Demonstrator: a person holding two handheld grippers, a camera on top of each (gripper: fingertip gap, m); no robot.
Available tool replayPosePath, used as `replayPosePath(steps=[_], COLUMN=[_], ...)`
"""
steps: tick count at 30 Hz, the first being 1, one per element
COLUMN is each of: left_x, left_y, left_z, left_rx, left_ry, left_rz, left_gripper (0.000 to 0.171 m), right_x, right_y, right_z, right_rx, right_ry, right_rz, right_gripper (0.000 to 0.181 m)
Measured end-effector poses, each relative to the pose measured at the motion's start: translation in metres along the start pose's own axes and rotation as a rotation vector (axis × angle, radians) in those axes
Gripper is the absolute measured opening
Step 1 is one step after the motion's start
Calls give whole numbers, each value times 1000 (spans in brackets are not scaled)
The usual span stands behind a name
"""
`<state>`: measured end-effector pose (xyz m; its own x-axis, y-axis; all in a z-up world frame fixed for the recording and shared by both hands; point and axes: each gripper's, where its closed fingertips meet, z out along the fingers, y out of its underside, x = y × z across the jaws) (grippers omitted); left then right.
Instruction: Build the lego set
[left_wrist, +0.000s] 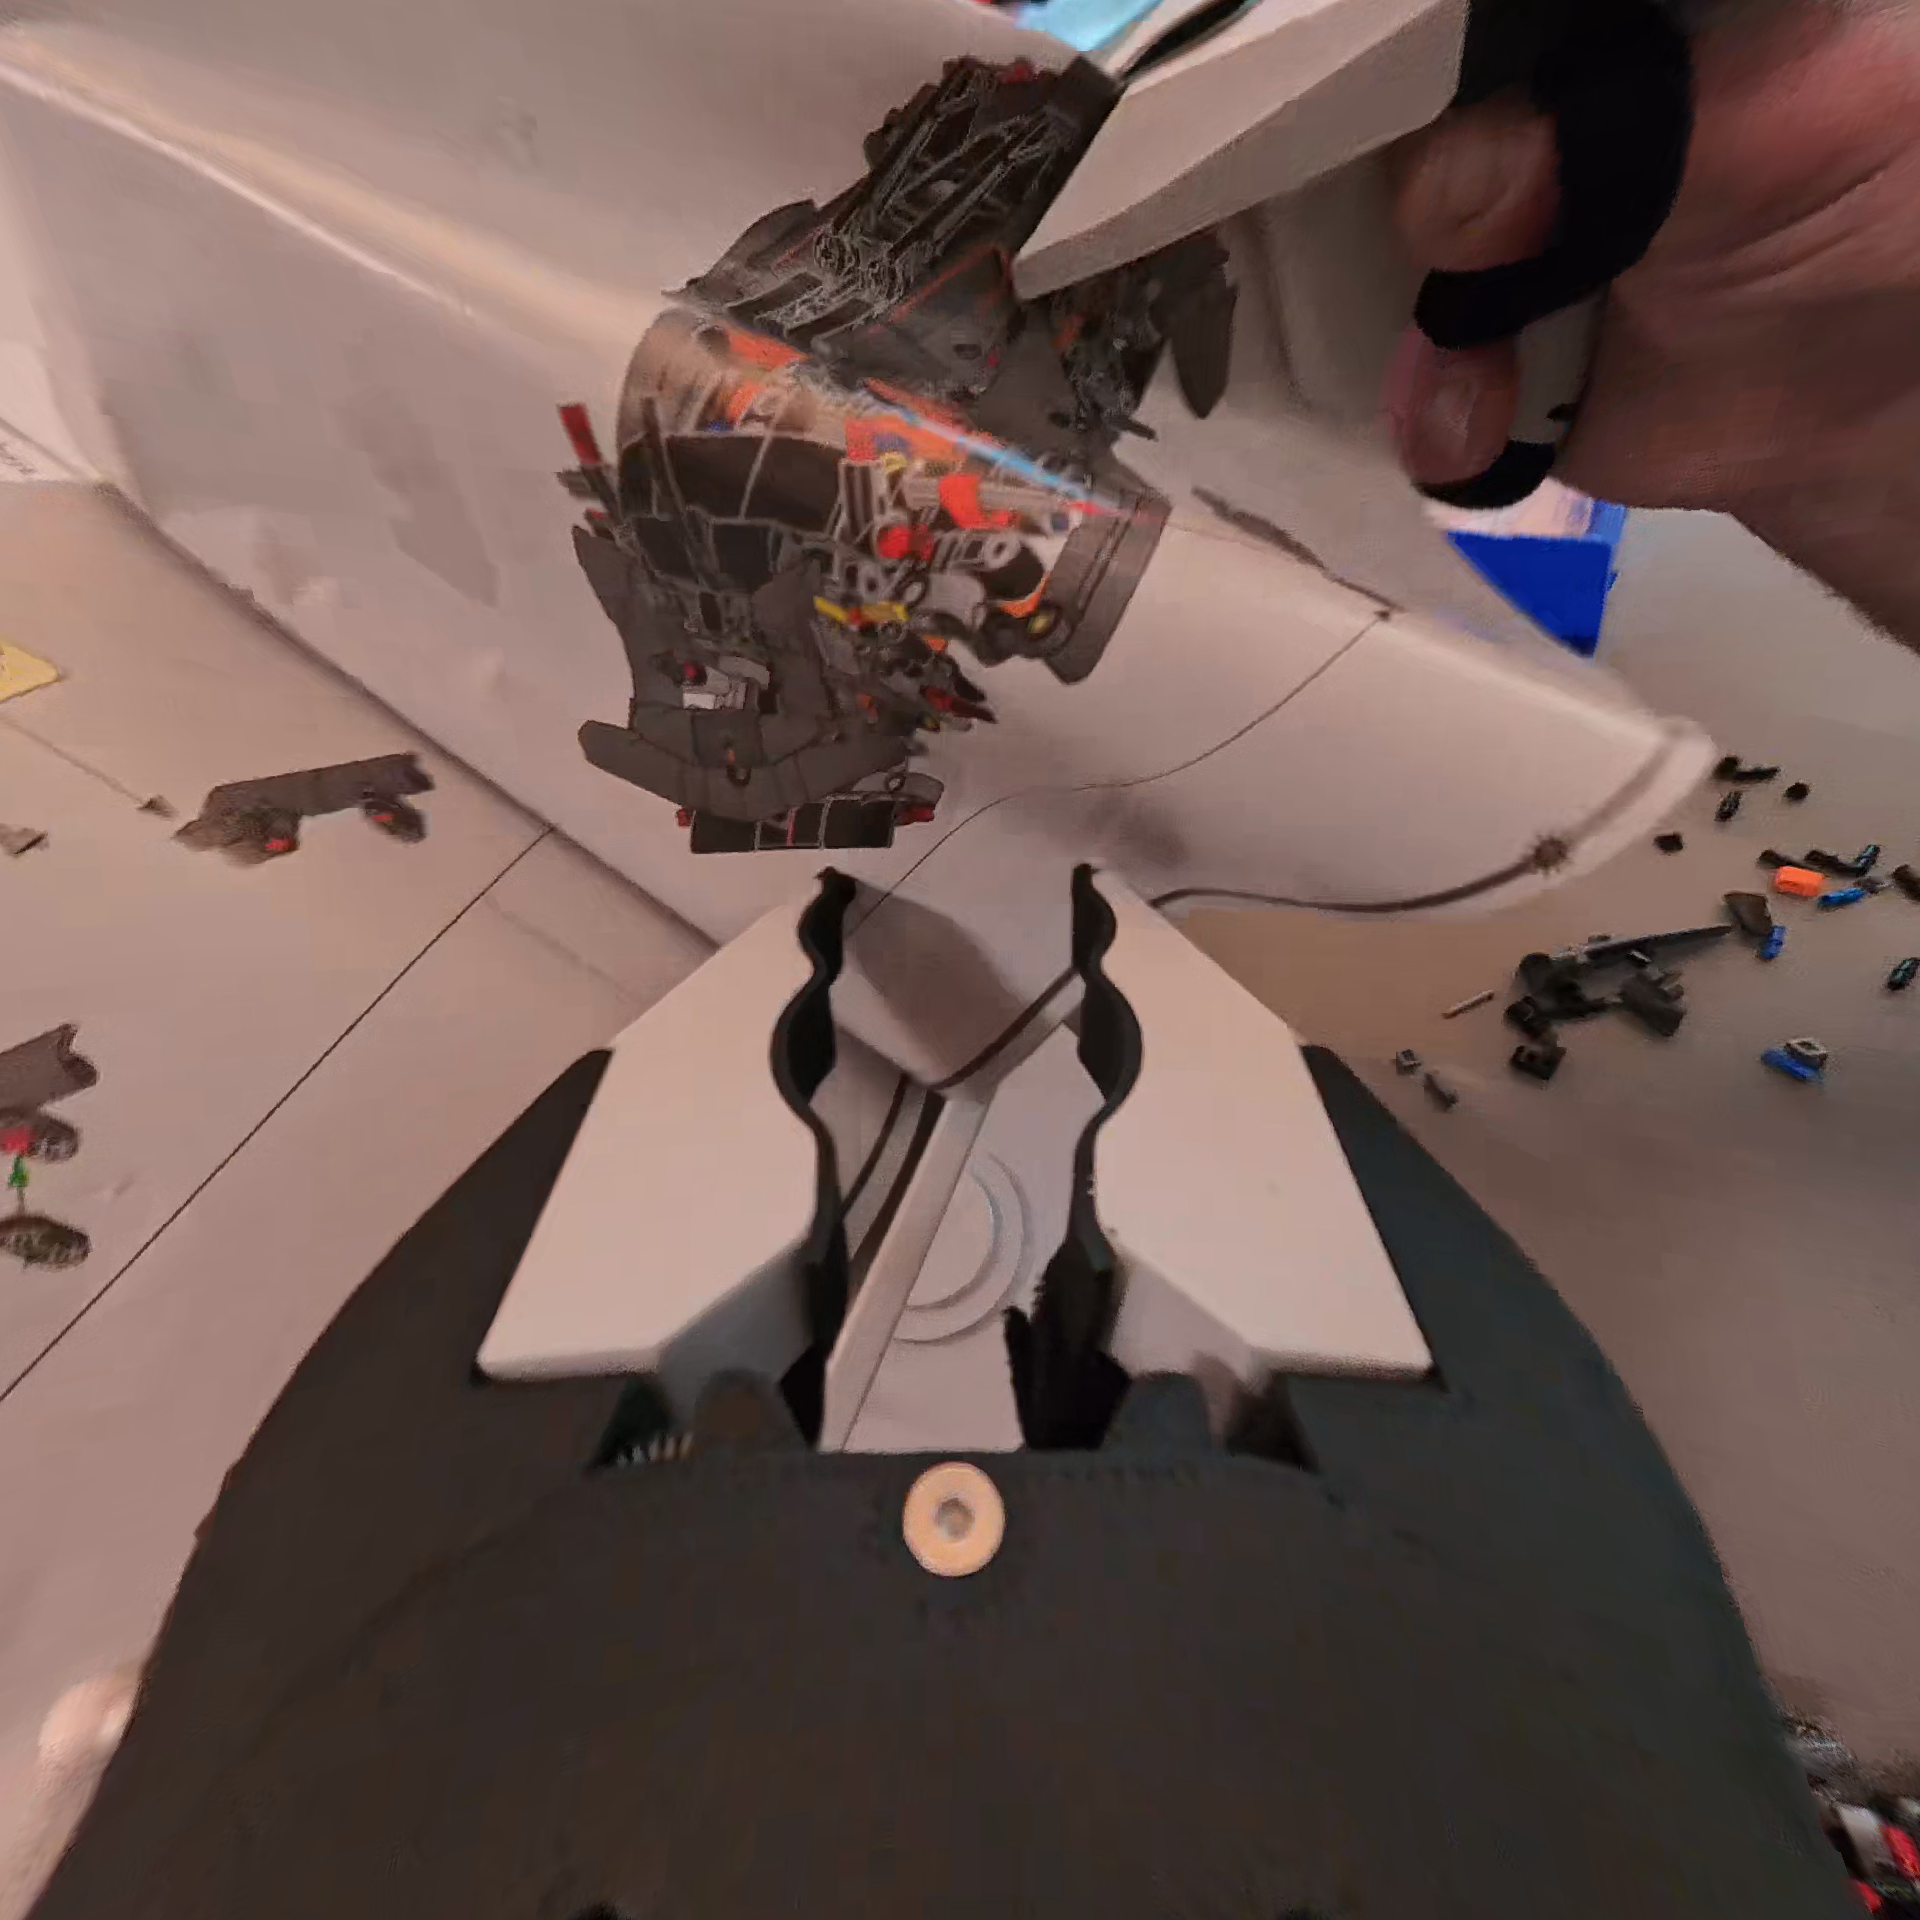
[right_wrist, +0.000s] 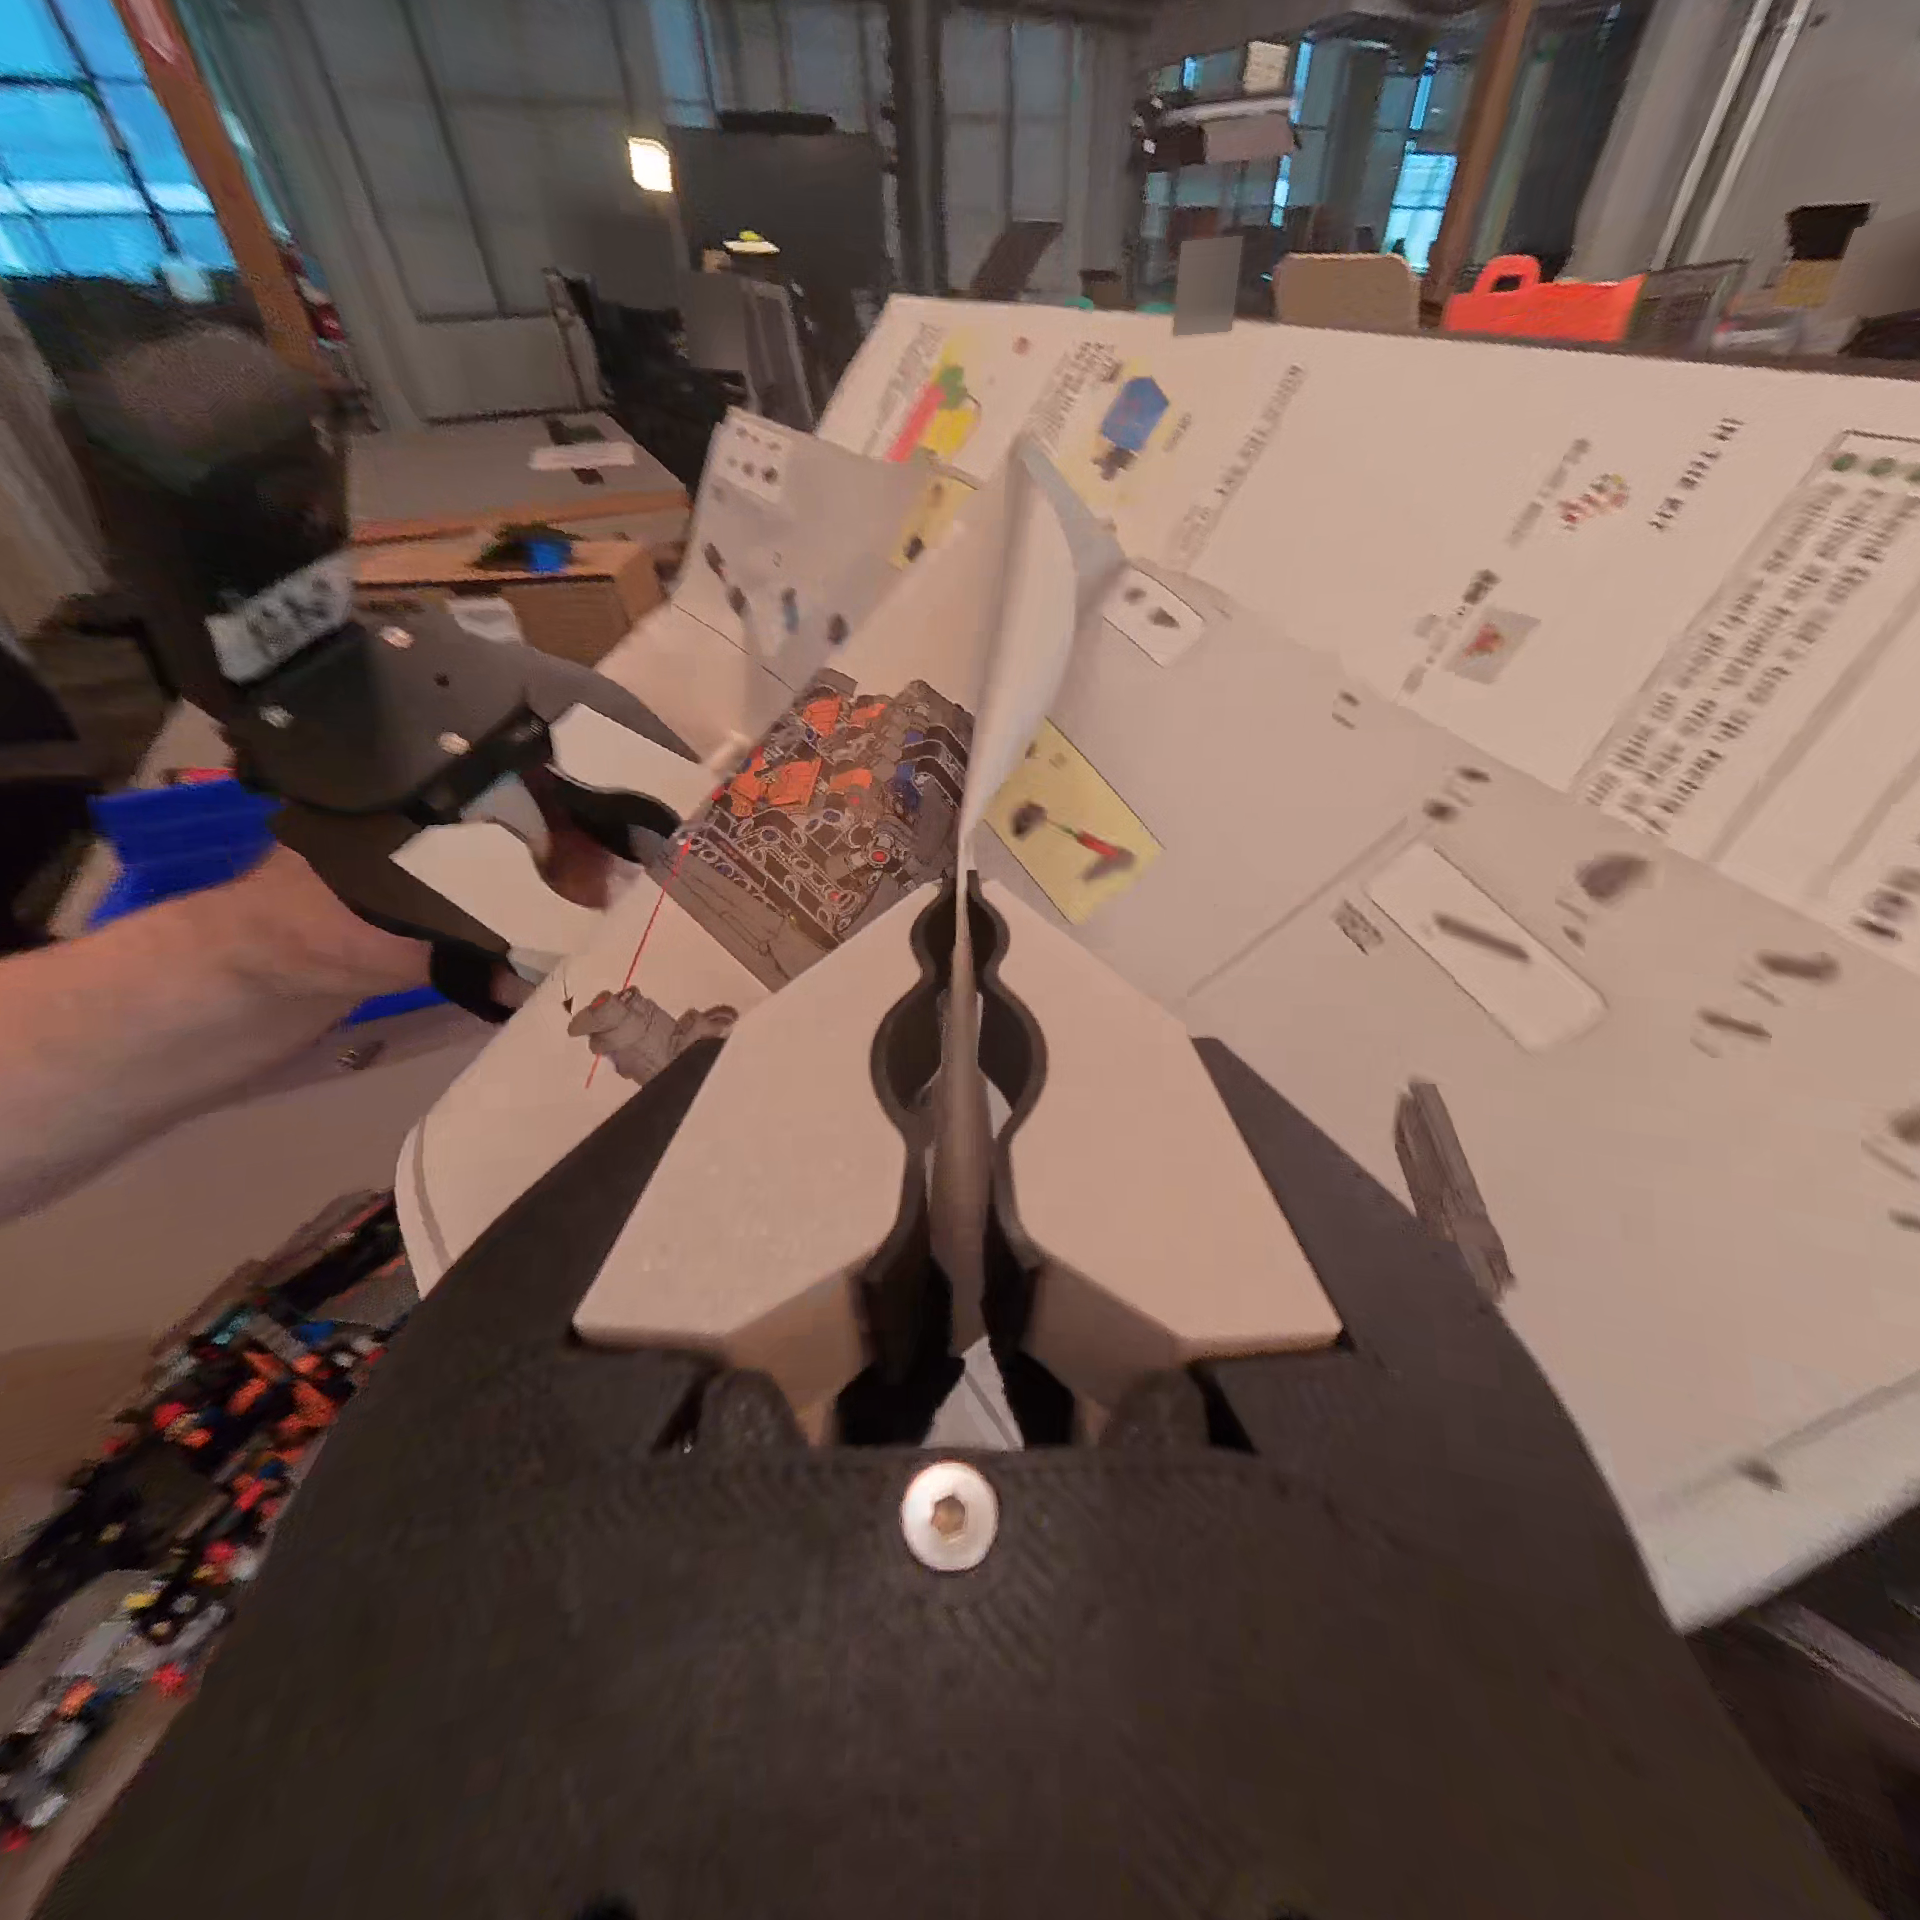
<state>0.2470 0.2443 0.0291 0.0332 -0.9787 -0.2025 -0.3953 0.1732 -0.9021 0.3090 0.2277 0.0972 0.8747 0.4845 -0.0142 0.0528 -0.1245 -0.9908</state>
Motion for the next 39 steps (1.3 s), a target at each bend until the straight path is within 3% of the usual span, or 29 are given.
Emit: replayPosePath(steps=[2, 6, 11, 13, 15, 17, 21, 25, 28, 32, 34, 36, 39], left_x=[-2, 7, -8, -22, -37, -50, -85, -115, -132, -125, -107, -83, -40], left_y=[3, 15, 14, 12, 18, 26, 59, 81, 90, 67, 44, 19, -7], left_z=[-17, -59, -95, -105, -112, -121, -137, -156, -186, -219, -215, -190, -125], left_rx=[29, 144, 248, 294, 324, 373, 377, 409, 443, 438, 394, 349, 252], left_ry=[-15, -50, -181, -194, -201, -199, -280, -363, -492, -654, -668, -602, -454], left_rz=[-26, -40, -90, -187, -281, -372, -495, -588, -588, -418, -286, -177, -37], left_gripper=[59, 85, 90, 87, 83, 80, 67, 65, 68, 70, 67, 67, 66], right_x=[-27, -63, -113, -147, -157, -145, -64, 28, 67, 84, 86, 89, 90], right_y=[-20, -38, -63, -57, -55, -62, -57, -3, 39, 73, 75, 74, 76], right_z=[12, 55, 106, 128, 134, 118, 58, 13, 5, 15, 16, 15, 15], right_rx=[47, 49, 54, -19, -62, -12, 49, -69, -162, -254, -260, -259, -253], right_ry=[-85, -116, -173, -288, -287, -191, 90, 338, 400, 443, 471, 489, 497], right_rz=[27, -27, -94, -106, -128, -199, -203, -133, -85, -124, -173, -182, -186], right_gripper=[0, 0, 1, 46, 71, 73, 77, 85, 88, 83, 79, 63, 53])
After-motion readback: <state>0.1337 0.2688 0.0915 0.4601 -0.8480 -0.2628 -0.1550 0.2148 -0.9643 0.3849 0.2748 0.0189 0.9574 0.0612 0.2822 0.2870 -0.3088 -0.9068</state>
